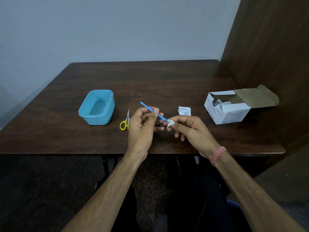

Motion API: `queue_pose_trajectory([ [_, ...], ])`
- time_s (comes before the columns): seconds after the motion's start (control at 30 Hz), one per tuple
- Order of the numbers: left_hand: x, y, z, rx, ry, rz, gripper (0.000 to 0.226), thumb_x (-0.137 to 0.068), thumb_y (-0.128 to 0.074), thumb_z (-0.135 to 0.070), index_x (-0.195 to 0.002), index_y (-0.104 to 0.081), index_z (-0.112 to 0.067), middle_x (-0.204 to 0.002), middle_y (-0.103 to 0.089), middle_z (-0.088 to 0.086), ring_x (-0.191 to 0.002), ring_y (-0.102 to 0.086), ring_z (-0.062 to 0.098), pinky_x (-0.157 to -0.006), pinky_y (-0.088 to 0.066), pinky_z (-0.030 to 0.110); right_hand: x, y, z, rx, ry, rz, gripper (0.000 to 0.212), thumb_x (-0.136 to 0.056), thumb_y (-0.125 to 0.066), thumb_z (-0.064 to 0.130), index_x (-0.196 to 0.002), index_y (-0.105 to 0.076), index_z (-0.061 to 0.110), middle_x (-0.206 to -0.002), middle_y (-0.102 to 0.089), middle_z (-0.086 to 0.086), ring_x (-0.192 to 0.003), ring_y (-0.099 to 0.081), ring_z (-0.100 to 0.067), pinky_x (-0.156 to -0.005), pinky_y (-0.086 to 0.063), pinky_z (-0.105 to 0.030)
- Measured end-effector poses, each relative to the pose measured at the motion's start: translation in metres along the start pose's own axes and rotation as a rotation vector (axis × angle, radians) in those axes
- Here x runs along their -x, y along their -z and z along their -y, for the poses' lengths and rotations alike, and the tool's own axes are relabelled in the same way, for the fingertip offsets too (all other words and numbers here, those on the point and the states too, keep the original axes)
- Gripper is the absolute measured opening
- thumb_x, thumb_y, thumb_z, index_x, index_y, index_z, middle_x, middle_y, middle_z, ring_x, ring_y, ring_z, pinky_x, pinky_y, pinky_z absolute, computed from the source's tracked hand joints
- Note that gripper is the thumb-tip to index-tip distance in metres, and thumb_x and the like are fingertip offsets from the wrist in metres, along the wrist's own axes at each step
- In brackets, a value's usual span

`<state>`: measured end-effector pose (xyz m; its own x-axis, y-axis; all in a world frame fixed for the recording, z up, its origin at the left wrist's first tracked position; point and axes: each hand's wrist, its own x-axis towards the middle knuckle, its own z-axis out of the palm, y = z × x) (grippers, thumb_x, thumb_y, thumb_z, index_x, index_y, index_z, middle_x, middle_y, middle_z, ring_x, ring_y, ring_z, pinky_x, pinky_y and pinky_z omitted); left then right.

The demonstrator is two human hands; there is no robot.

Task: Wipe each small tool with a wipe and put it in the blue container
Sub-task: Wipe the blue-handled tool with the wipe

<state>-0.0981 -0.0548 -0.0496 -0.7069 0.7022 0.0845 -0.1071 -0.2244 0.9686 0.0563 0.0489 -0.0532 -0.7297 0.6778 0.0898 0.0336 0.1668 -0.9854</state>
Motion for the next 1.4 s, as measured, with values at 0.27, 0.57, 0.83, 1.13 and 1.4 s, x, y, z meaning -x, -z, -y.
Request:
queue_pose_trajectory([
  [0.27, -0.001, 0.002, 0.002, -0.024, -0.048, 0.046, 0.009, -0.109, -0.073, -0.016, -0.111, -0.073, -0.007, -0.097, -0.084, 0.009, -0.081, -0.078, 0.010, -0.067, -0.065, 0.026, -0.002, -0.002, -0.003, 0.012, 0.005, -0.032, 0.022, -0.112, -0.063, 0.025, -0.110, -0.084, 0.015, -0.095, -0.081, -0.002, -0.071, -0.062, -0.012, -0.059, -0.047, -0.024],
  [0.57, -0.002, 0.005, 0.005, -0.024, -0.065, 0.076, 0.010, -0.106, -0.077, -0.016, -0.110, -0.075, -0.007, -0.106, -0.084, 0.013, -0.088, -0.073, 0.014, -0.070, -0.065, 0.030, -0.003, -0.003, -0.010, 0.062, 0.058, -0.135, 0.013, -0.104, -0.076, 0.020, -0.112, -0.086, 0.023, -0.093, -0.080, -0.003, -0.076, -0.064, -0.009, -0.058, -0.054, -0.027],
  [0.83, -0.002, 0.004, 0.008, -0.026, -0.064, 0.068, 0.011, -0.105, -0.078, -0.011, -0.112, -0.074, -0.004, -0.105, -0.085, 0.012, -0.086, -0.073, 0.013, -0.069, -0.066, 0.029, -0.003, -0.002, -0.006, -0.115, 0.059, -0.185, 0.012, -0.095, -0.084, 0.006, -0.107, -0.081, 0.008, -0.091, -0.080, -0.014, -0.077, -0.072, -0.017, -0.061, -0.060, -0.026],
  [1.13, -0.001, 0.004, 0.009, -0.016, -0.056, 0.051, 0.015, -0.105, -0.078, -0.013, -0.113, -0.073, -0.002, -0.105, -0.085, 0.012, -0.085, -0.072, 0.014, -0.069, -0.065, 0.029, -0.001, -0.003, -0.007, -0.112, 0.083, -0.199, 0.029, -0.081, -0.094, -0.001, -0.105, -0.086, 0.014, -0.093, -0.084, -0.006, -0.087, -0.074, -0.013, -0.088, -0.060, -0.024],
  [1.4, -0.001, 0.005, 0.009, -0.038, -0.057, 0.098, 0.009, -0.104, -0.080, -0.013, -0.109, -0.079, -0.007, -0.107, -0.086, 0.009, -0.089, -0.076, 0.018, -0.069, -0.065, 0.030, -0.003, -0.003, -0.007, -0.130, 0.052, -0.312, 0.012, -0.091, -0.087, 0.007, -0.101, -0.086, 0.013, -0.102, -0.085, -0.005, -0.093, -0.077, -0.017, -0.072, -0.064, -0.029],
])
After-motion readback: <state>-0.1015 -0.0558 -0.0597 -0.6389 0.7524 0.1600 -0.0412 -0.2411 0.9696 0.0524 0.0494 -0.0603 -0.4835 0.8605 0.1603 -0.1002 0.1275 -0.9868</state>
